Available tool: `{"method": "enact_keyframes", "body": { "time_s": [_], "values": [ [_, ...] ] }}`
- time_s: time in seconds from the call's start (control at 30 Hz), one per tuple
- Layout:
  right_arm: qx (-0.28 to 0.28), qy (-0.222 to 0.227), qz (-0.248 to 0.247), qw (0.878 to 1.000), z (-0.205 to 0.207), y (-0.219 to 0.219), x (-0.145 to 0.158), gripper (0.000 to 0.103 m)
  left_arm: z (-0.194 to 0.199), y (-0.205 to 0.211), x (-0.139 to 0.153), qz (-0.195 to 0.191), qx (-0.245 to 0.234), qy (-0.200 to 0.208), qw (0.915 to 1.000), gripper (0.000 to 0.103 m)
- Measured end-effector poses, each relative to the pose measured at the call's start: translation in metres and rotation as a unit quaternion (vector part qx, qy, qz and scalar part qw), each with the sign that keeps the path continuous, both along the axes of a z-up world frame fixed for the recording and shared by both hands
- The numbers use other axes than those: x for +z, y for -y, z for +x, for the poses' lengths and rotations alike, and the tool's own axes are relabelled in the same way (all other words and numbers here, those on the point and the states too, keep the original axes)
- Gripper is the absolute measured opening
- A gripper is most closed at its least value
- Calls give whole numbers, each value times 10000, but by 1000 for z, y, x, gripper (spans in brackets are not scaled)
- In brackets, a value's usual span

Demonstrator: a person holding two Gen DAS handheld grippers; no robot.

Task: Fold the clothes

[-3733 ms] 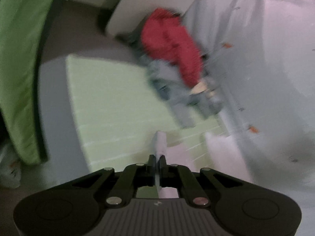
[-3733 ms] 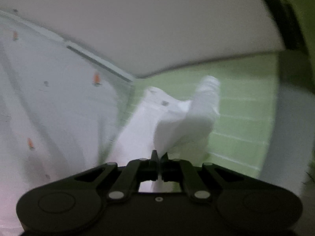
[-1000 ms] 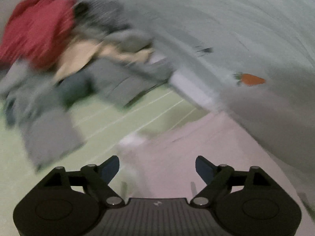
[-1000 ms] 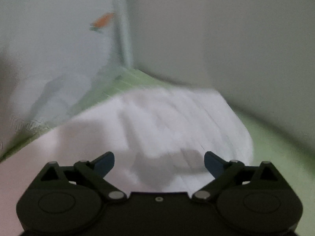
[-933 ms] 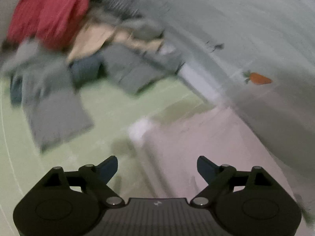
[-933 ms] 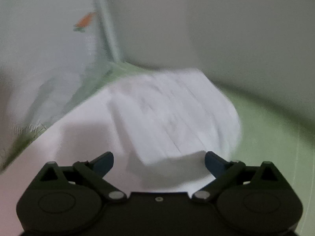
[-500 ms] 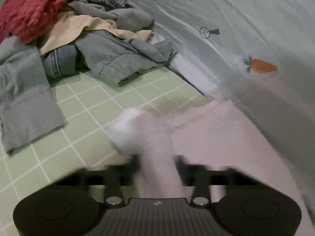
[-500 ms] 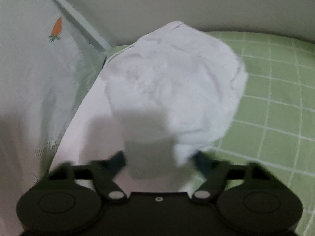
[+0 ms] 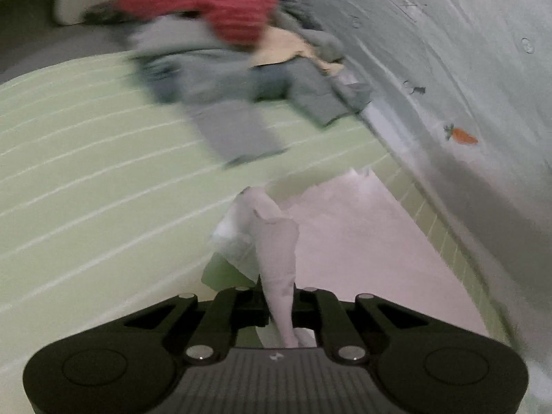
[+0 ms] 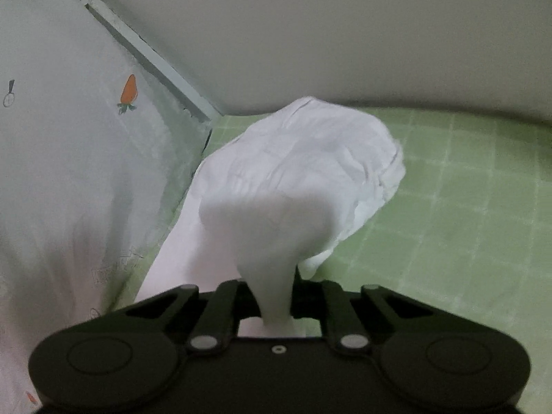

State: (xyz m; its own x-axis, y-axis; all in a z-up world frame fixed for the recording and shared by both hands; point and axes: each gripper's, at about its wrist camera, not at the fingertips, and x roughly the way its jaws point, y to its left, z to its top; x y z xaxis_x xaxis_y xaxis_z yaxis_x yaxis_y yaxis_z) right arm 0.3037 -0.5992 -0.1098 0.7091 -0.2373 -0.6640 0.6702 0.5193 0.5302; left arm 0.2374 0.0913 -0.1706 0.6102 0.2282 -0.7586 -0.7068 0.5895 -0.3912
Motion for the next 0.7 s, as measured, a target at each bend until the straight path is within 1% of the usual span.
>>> {"method": "enact_keyframes", "body": {
  "time_s": [0.07, 0.13, 0.2, 0.23, 0.27, 0.3, 0.33, 0.4, 0.43, 0.5, 0.57, 0.63, 0.7],
  "values": [
    [344, -318, -375, 9982, 2, -1, 1, 12, -39, 17, -2, 91, -40, -334, 9994, 11],
    [620, -588, -725, 9937, 0, -11, 4, 15, -71, 28, -3, 189, -114, -559, 9982, 20],
    [840, -779, -1029, 9881, -6, -25, 8, 24, -95, 32, 1, 98, -99, -521, 9985, 22],
    [928, -816, -1149, 9857, -11, -32, 11, 28, -104, 32, 4, -18, -90, -438, 9990, 24],
    [1004, -822, -1252, 9836, -17, -40, 14, 40, -110, 32, 8, -91, -98, -386, 9992, 25],
    [1078, -824, -1341, 9816, -16, -45, 14, 47, -113, 34, 12, -129, -142, -344, 9992, 27],
    [1174, -828, -1454, 9789, -16, -53, 14, 48, -116, 36, 16, -150, -233, -291, 9992, 28],
    [1449, -877, -1692, 9709, -21, -74, 14, 55, -120, 43, 22, -199, -418, -195, 9987, 34],
    [1633, -906, -1801, 9658, -26, -85, 15, 57, -120, 47, 23, -297, -525, -121, 9981, 35],
    [2008, -976, -2036, 9533, -34, -110, 12, 72, -119, 54, 21, -682, -736, 72, 9949, 37],
    [2351, -1087, -2330, 9374, -39, -136, 5, 79, -112, 59, 14, -1034, -945, 179, 9900, 40],
    [2631, -1247, -2645, 9194, -46, -159, -2, 79, -102, 64, 7, -1295, -1095, 102, 9855, 39],
    [2822, -1374, -2935, 9030, -56, -180, -7, 82, -93, 65, 4, -1489, -1226, 127, 9811, 37]
  ]
}}
